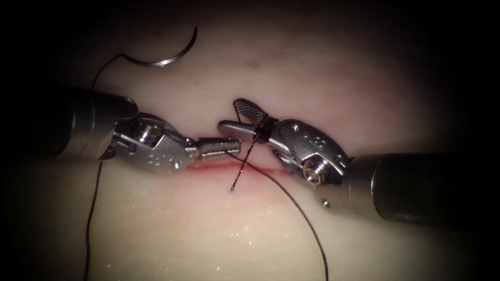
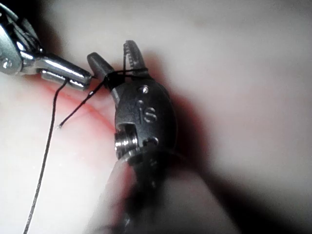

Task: Wound Closure
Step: Grap suture tail with right gripper

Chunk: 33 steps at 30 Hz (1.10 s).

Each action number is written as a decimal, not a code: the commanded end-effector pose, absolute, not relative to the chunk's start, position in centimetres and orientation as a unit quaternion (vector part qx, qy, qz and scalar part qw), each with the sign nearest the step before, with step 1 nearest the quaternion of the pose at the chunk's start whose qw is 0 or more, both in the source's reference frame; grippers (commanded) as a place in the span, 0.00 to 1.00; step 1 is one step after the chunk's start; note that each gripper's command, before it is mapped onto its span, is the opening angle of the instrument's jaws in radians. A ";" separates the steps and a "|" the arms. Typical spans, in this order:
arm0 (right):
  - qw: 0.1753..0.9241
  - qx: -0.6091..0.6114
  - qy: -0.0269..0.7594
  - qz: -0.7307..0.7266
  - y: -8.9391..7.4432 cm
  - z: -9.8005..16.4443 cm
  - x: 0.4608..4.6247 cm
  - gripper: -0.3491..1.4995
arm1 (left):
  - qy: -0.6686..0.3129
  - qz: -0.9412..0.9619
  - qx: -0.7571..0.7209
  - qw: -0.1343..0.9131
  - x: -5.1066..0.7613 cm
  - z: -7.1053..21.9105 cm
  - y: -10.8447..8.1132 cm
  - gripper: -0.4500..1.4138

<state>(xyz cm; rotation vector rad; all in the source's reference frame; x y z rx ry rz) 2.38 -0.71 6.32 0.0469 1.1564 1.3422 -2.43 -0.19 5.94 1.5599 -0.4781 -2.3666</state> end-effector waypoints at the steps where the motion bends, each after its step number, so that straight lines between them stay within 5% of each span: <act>1: 0.632 0.023 0.507 0.586 -0.7 6.4 2.47 0.67 | -0.163 -0.816 0.538 0.134 -2.49 6.0 -0.2 0.00; 18: 0.633 0.052 0.497 0.592 -0.8 6.5 2.57 0.53 | -0.162 -0.814 0.540 0.140 -2.48 6.0 -0.3 0.00; 19: 0.633 0.052 0.496 0.592 -0.8 6.5 2.56 0.43 | -0.162 -0.814 0.539 0.140 -2.48 6.0 -0.3 0.00; 21: 0.633 0.060 0.498 0.589 -0.8 6.5 2.54 0.00 | -0.161 -0.814 0.540 0.142 -2.48 6.0 -0.3 0.00; 33: 0.644 0.033 0.520 0.560 -0.9 6.3 2.59 0.00 | -0.156 -0.812 0.544 0.143 -2.38 6.0 -0.3 0.00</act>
